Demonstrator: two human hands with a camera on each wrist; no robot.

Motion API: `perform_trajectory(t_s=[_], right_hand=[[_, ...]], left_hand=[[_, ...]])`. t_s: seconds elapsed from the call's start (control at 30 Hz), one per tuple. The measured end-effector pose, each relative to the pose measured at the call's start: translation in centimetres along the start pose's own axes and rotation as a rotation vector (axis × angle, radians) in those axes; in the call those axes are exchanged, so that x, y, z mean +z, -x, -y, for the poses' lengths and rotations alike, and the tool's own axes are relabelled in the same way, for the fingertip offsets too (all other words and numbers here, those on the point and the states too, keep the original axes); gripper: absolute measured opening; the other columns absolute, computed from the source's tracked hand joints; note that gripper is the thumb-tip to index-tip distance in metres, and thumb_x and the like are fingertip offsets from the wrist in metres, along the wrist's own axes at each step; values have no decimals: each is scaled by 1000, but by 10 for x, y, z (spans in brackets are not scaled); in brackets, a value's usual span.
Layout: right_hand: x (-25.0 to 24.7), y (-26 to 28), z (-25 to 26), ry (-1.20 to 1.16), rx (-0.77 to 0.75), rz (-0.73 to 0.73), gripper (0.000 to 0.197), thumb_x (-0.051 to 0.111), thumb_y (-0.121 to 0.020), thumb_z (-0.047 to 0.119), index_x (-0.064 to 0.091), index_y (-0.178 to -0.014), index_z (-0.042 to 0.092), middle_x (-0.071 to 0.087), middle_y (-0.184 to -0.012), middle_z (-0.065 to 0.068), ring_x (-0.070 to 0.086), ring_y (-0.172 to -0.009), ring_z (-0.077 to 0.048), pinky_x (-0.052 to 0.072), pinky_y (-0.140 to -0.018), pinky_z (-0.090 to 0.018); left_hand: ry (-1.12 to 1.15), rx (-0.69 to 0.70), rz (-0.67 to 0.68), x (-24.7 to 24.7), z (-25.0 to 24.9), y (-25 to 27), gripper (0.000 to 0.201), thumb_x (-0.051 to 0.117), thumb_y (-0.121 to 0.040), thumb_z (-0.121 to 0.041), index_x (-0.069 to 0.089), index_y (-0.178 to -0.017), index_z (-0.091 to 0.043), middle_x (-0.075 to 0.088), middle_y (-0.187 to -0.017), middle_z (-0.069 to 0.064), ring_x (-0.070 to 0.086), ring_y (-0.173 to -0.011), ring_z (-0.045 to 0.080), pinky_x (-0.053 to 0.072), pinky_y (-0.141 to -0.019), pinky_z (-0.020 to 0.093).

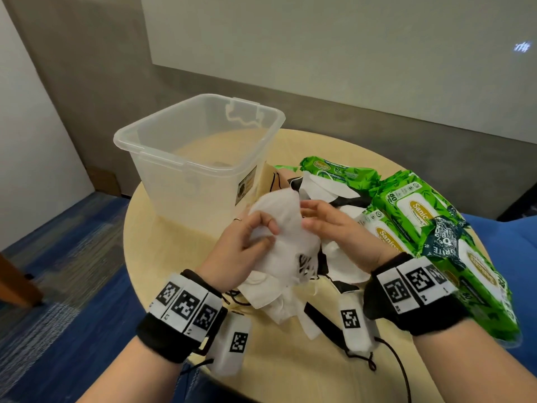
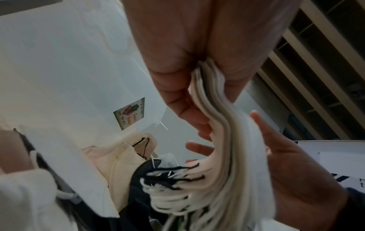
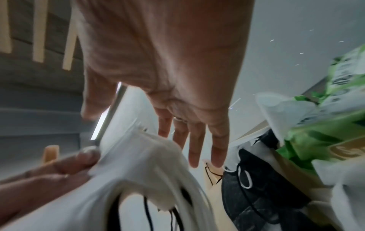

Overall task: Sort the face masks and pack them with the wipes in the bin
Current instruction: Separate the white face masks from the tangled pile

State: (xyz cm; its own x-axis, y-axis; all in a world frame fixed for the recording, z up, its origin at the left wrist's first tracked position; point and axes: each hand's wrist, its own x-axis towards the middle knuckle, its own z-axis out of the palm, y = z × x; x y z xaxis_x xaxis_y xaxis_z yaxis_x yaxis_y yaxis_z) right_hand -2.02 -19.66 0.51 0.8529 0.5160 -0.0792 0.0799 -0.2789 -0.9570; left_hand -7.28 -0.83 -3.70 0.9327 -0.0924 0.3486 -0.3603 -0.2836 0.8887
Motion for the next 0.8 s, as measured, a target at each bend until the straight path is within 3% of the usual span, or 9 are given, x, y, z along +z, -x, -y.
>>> perform_trajectory(t_s=[0.07,0.1,0.23,0.37,0.43,0.47,0.53,0.63,0.8], right_hand=[[7,-5,-3,19,-43,31,48,65,-81,14,49,-126,8,59,-124,-10,58,-111,-18,48,-94,-31],[11,-7,-3,-19,-58,24,45,63,-83,2,49,-125,2,60,-122,-15,60,-107,-19,50,-92,-30],[19,-12,-7,-213,-66,-58,40,63,-79,-9,56,-118,-1,66,-111,-15,65,-98,-19,54,-82,-29],[19,-21,-9,-127,-28,-88,27,62,-84,5,62,-111,6,69,-107,-8,66,-98,-20,53,-84,-32],[7,-30,-7,145,-38,-284,16,68,-82,20,63,-96,14,68,-98,-1,64,-91,-17,50,-82,-32],[-1,-36,-6,335,-37,-402,22,72,-79,25,59,-95,18,65,-100,1,60,-94,-16,46,-84,-31],[-21,-50,-6,740,6,-507,50,77,-73,28,51,-116,20,54,-121,-2,49,-113,-19,37,-94,-34],[-44,-71,-11,1084,207,-427,86,78,-69,32,29,-140,20,33,-144,-6,28,-134,-26,25,-106,-43],[-59,-95,-26,1028,373,-337,76,69,-78,39,31,-140,18,35,-145,-8,30,-134,-28,17,-109,-53]], left_hand=[[7,34,60,1,0,-2,24,55,-77,-14,55,-80,-38,53,-96,-9,51,-92,-2,39,-80,16],[56,30,39,1,1,-2,26,57,-77,-14,56,-81,-39,55,-97,-10,53,-93,1,43,-79,18],[329,-69,-364,5,10,-3,29,67,-81,-5,63,-76,-33,68,-97,-7,64,-93,19,56,-70,33],[362,-195,-478,17,12,-7,34,59,-84,4,70,-70,-25,72,-82,-10,64,-89,13,50,-78,29],[362,-252,-483,18,14,-9,36,57,-85,5,73,-70,-23,73,-80,-10,64,-87,7,49,-82,30],[360,-270,-488,17,15,-10,36,57,-86,5,74,-71,-23,74,-81,-10,64,-87,5,49,-86,31],[380,-298,-492,16,18,-11,36,57,-86,2,75,-72,-25,74,-84,-10,65,-88,2,49,-88,31],[384,-314,-460,17,18,-12,34,58,-87,1,75,-77,-27,74,-88,-8,65,-95,5,49,-89,30],[367,-301,-373,16,19,-12,28,58,-87,0,73,-89,-24,69,-110,-3,58,-115,14,44,-102,44]])
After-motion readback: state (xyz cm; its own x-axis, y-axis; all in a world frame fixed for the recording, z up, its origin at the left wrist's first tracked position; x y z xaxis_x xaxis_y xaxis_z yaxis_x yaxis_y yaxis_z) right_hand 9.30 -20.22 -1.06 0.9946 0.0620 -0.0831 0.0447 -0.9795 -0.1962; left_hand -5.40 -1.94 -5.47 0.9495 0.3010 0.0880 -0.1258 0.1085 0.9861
